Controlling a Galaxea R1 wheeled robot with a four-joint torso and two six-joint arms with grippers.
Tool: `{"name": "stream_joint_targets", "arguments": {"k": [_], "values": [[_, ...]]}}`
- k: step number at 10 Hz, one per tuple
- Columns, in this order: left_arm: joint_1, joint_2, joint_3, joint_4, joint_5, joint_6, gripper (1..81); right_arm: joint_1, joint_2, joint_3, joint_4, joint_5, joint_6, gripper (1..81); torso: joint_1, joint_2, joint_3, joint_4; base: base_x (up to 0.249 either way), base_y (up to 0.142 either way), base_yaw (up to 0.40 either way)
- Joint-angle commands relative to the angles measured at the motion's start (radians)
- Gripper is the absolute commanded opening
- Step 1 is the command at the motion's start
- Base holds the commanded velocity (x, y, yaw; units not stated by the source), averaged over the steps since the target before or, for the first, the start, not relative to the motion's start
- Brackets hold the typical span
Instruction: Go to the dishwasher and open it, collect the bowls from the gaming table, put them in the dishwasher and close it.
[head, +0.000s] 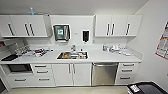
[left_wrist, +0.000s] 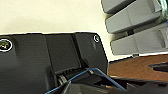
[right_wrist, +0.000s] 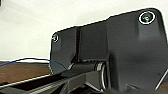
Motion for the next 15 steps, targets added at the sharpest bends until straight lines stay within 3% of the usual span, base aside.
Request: {"name": "stream_joint_targets", "arguments": {"k": [1,15], "values": [[-0.054,-0.012,0.024,0.009,0.047,0.003,81.1,0.053,-0.011,0.016,0.0,-0.051,0.001,81.1,0.0,0.0,0.0,0.0,0.136,0.0,0.0],[-0.051,-0.019,0.038,0.011,0.047,0.003,81.1,0.056,-0.013,0.028,-0.005,-0.05,-0.001,81.1,0.0,0.0,0.0,0.0,0.135,0.0,0.0]]}}
